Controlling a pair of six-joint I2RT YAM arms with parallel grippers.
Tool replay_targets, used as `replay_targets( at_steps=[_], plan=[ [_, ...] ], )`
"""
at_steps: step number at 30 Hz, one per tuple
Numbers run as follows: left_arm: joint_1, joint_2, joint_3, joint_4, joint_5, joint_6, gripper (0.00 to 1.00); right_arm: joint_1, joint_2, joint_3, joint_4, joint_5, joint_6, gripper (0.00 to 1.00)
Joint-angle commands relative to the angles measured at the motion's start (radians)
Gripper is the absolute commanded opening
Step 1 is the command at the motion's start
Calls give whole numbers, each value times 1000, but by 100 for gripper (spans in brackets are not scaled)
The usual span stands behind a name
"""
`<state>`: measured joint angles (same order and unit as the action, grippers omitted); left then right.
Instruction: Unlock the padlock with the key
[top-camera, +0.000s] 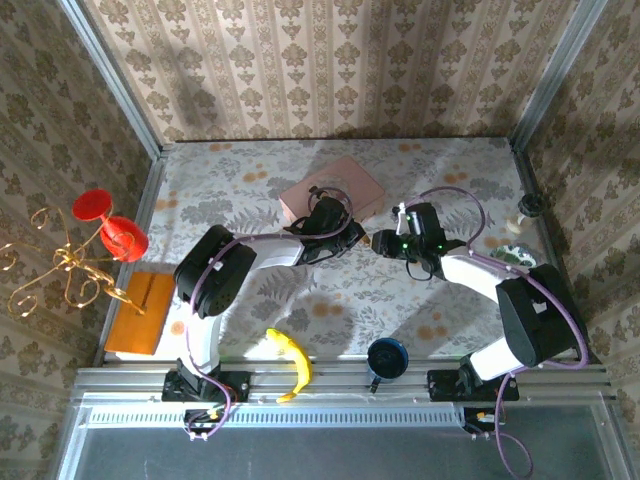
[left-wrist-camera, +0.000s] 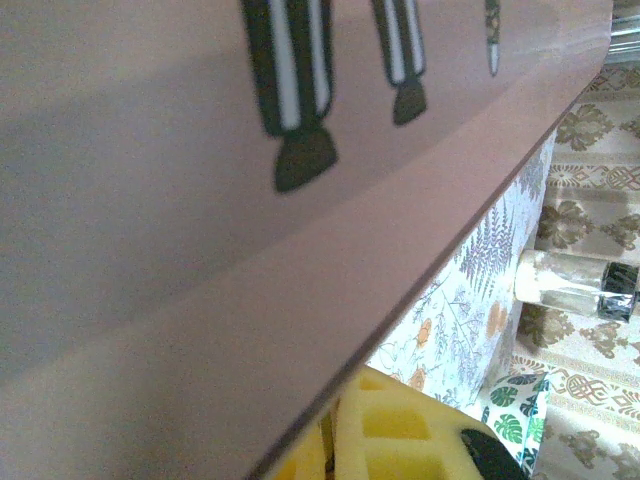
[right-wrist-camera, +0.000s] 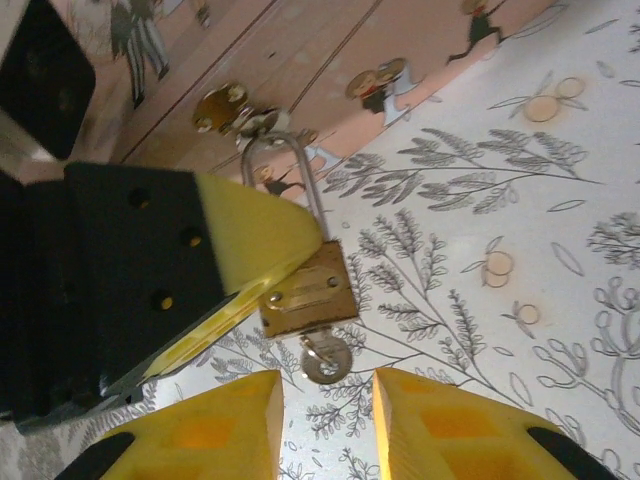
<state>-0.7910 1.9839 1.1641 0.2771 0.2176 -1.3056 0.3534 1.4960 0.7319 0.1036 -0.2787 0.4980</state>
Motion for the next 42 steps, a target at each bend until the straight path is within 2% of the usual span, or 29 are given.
replay_targets(
  at_steps=[1,8,12,17,25,42],
  plan=[
    [-8,-11,-14,-12,90,-17,0,34,5,39,-33,61,-67,29],
    [1,-11,-10,-29,133,-33,0,92,0,91,-147,216,-198,30],
    [6,-21,2,-80,155,-28,0,106,4,122,-206,271,-248,29],
    [12,-57,27,-209,97,53,0,125,-16,127,-235,322,-271,29],
    [21,-43,57,-243,158,41,0,182,-60,109,-282,424,-329,31],
    [28,-46,44,-240,167,16,0,244,-24,111,-289,482,-367,28]
  ],
)
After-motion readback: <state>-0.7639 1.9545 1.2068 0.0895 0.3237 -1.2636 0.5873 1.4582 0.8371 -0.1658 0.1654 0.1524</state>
